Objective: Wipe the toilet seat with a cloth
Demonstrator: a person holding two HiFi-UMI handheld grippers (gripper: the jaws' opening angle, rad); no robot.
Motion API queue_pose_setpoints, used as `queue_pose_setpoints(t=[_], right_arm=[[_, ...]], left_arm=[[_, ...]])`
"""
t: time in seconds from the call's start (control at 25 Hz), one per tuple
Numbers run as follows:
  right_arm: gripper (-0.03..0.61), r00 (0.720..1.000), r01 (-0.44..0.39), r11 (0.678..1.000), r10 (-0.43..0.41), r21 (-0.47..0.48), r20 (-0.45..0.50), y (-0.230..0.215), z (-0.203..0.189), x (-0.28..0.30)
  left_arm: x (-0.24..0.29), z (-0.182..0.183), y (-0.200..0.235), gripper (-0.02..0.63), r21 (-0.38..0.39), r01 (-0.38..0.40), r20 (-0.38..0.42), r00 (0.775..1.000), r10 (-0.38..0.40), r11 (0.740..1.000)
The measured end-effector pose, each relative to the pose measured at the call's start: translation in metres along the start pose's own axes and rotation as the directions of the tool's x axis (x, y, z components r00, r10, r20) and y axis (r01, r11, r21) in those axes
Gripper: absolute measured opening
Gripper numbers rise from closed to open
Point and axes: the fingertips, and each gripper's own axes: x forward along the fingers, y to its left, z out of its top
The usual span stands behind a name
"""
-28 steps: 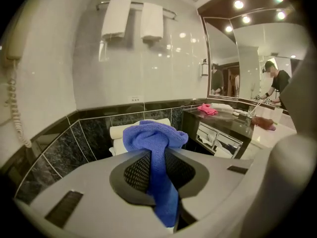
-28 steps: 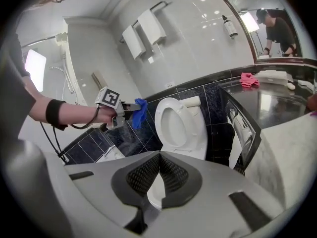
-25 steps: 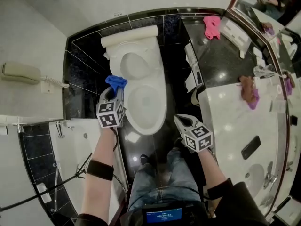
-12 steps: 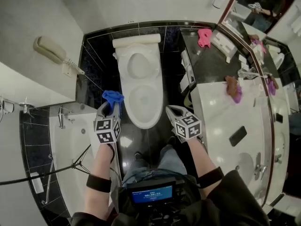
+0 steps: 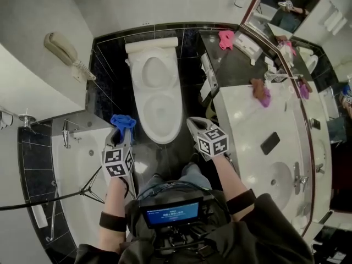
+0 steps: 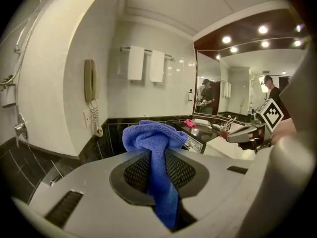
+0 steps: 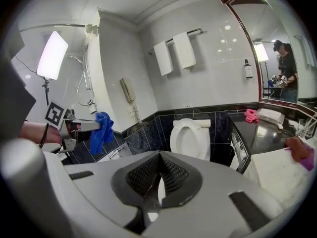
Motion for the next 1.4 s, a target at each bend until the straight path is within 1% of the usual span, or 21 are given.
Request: queue_pose_setpoints(t=[0.16,0.28,0.52,0.68,0.84,1.0,1.12,1.28,1.4], right_arm=[[0.003,1.0,0.004,1.0,-0.004,0.005,-0.001,0.013,-0.009,-0.011],[0.003,1.0,0.014,1.0,-0.014,0.011,-0.001,0.016,-0.018,-0.014],[0.003,1.0,0.015,1.0,-0.015,0.014,0.003,0.023,-0.02,-0.021],[0.003,1.0,0.016,1.0,-0.016,0.012,0.012,0.023,-0.016,-0.022],[0.003,1.0,0.023,1.0,-0.023,0.021,0.011,0.026,-0.019,-0.028],[0.003,0.999,0.043,0.999,-0.043,0.026,0.02,0.024,-0.019,-0.027],[0.003,0.997,0.075,0.996,-0.076,0.043,0.025,0.017,-0.021,-0.031],[0.003,0.992,0.123,0.99,-0.125,0.062,0.024,0.002,-0.022,-0.037],[0.003,0.989,0.147,0.986,-0.149,0.078,0.014,-0.025,-0.03,-0.042]], left_arm=[[-0.02,-0.01,0.001,0.071,-0.026,-0.001,0.006,1.0,0.001,1.0],[-0.028,-0.018,0.003,0.071,-0.026,0.005,0.003,1.0,-0.005,1.0],[-0.042,-0.024,0.006,0.071,-0.051,0.002,0.017,1.0,-0.001,0.999],[-0.043,-0.02,0.007,0.071,-0.044,0.0,0.034,0.999,0.002,0.999],[-0.042,-0.018,0.002,0.071,-0.017,0.018,0.033,0.999,-0.018,1.0],[-0.03,-0.009,-0.002,0.071,0.014,0.054,0.037,0.998,-0.055,0.998],[-0.013,0.0,-0.014,0.071,0.043,0.104,0.031,0.994,-0.106,0.994],[0.018,0.011,-0.042,0.071,0.099,0.184,0.006,0.983,-0.185,0.978],[0.048,0.022,-0.074,0.071,0.139,0.227,-0.02,0.974,-0.227,0.964]])
